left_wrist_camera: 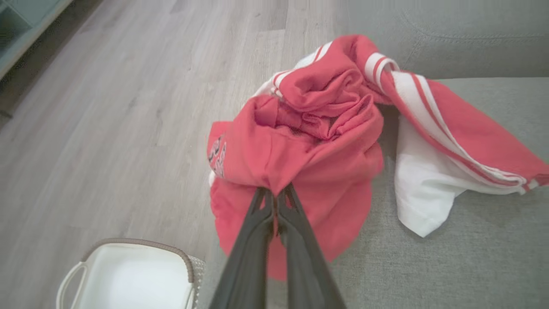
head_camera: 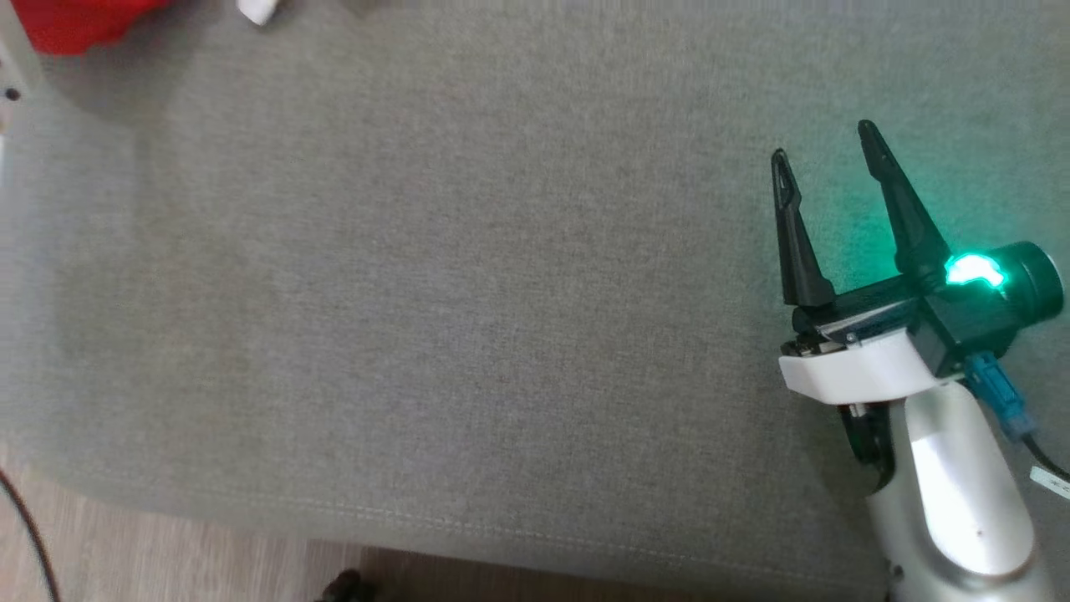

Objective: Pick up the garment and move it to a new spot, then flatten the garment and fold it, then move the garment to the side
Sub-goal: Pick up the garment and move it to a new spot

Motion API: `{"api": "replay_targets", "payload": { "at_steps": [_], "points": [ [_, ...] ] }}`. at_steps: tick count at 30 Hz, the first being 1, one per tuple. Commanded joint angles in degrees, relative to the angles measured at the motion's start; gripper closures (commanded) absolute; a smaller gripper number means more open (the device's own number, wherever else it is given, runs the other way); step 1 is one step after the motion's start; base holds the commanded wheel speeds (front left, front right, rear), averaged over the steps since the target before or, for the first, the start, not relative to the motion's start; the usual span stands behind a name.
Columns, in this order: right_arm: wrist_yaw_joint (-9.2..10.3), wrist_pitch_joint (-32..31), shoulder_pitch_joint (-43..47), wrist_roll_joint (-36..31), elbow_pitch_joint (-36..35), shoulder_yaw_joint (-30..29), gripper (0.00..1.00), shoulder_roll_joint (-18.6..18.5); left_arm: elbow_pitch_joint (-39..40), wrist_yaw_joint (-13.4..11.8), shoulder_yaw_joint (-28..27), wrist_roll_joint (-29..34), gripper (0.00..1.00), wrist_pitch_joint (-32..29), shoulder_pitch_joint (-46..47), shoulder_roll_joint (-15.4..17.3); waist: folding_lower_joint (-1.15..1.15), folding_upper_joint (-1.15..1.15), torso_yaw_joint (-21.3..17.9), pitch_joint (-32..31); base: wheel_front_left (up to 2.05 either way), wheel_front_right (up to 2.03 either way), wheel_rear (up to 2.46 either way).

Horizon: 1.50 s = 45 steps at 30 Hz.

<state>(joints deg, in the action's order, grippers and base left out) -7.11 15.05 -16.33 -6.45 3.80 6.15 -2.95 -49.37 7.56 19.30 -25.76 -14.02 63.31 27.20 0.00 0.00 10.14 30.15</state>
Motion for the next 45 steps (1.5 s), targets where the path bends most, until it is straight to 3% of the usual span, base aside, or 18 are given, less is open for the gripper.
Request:
{"api": "replay_targets", "payload": {
  "at_steps": [1, 9, 13, 21, 34, 39, 45],
  "points": [
    [-0.37, -0.05, 0.24, 0.84, -1.35, 1.42, 0.00, 0.07, 2.30, -0.08, -1.01, 0.44, 1.00, 0.29, 2.60, 5.04, 0.00, 0.00, 0.68, -3.00, 0.00, 0.00, 0.00],
    [-0.37, -0.05, 1.68, 5.07, 0.24, 0.78, 0.00, 0.07, 9.49, -0.08, 5.44, 0.44, 1.00, -2.60, 4.35, 8.84, 0.00, 0.00, 0.25, -12.43, 0.00, 0.00, 0.00],
    [-0.37, -0.05, 3.18, 7.42, 0.83, -0.63, 0.00, 0.07, 16.57, -0.08, 11.46, -0.96, 1.00, -4.78, 5.45, 10.05, 0.00, 0.00, -1.31, -17.50, 0.00, 0.00, 0.00],
    [-0.37, -0.05, 5.09, 9.96, 1.01, -2.03, 0.00, 0.07, 28.23, -0.08, 21.63, -5.31, 1.00, -4.93, 5.67, 8.89, 0.00, 0.00, -6.65, -21.99, 0.00, 0.00, 0.00],
    [-0.37, -0.05, 3.38, 11.18, -0.52, -1.21, 0.00, 0.07, 37.36, -0.08, 35.33, -10.53, 1.00, -3.57, 1.57, 1.63, 0.00, 0.00, -18.18, -15.66, 0.00, 0.00, 0.00],
    [-0.37, -0.05, 2.17, 12.14, -1.04, 0.17, 0.00, 0.07, 34.42, -0.08, 37.79, -11.54, 1.00, -2.76, 0.88, 0.33, 0.00, 0.00, -21.30, -12.79, 0.00, 0.00, 0.00],
    [-0.37, -0.05, 1.00, 13.35, -1.42, 2.06, 0.00, 0.07, 26.56, -0.37, 38.57, -9.23, 1.00, 2.33, 1.54, -1.39, 0.00, 0.00, -23.88, -10.35, 0.00, 0.00, 0.00]
  ]
}}
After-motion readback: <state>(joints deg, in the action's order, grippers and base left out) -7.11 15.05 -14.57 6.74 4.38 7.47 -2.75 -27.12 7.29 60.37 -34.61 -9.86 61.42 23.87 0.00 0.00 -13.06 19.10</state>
